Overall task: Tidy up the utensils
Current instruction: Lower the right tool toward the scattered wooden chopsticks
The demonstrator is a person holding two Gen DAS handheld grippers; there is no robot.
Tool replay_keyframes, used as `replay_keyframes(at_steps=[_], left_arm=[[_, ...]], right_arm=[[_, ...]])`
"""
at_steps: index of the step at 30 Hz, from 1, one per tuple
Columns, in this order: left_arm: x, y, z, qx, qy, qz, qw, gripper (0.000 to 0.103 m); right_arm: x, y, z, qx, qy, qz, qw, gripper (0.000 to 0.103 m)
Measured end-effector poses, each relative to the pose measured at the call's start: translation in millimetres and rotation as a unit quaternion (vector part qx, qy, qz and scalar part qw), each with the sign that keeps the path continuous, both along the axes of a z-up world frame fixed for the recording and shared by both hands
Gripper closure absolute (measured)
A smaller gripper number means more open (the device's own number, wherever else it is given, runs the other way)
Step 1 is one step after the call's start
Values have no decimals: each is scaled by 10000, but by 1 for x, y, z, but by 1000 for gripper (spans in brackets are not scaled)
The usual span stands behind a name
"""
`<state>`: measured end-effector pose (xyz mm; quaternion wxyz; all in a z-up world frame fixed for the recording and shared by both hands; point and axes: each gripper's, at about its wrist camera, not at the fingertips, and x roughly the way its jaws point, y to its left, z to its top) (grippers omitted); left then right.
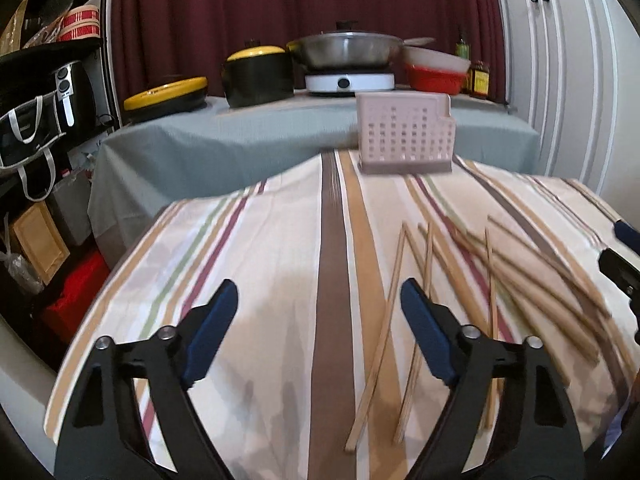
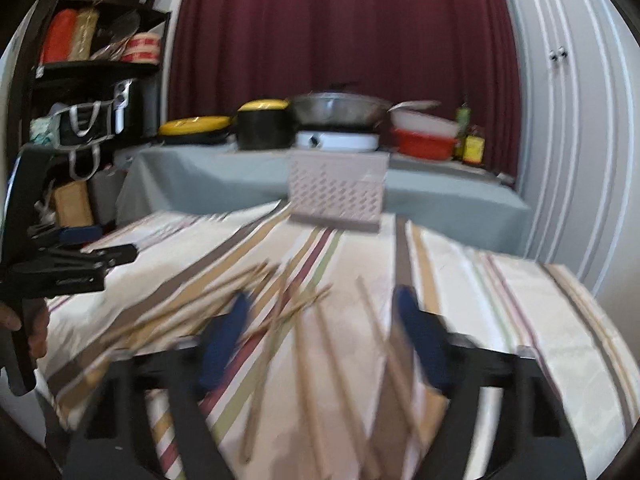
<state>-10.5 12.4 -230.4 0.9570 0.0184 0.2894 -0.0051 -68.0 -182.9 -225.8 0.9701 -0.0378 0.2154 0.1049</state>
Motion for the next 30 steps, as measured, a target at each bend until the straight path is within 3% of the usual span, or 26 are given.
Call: replay_keyframes(at_steps=[6, 13, 21, 25, 30], left_arm=[[-20, 1, -23, 4, 25, 31, 10000, 32], [-34, 0, -42, 72, 108, -57, 9999, 33], [-41, -4, -52, 100, 85, -249, 9996, 41], [-42, -7, -57, 97, 219, -339, 9991, 48], [-41, -9, -64, 133, 359, -461, 9982, 70]], right_arm=[[-16, 13, -31, 1, 239, 452, 9987, 59], [-18, 16, -58, -14, 605, 603, 9963, 74], [-21, 21, -65, -134, 711, 674, 9951, 77], [-21, 19, -66, -111, 726, 664, 9951, 77], [-19, 18, -67, -118, 756, 669, 9948, 77]])
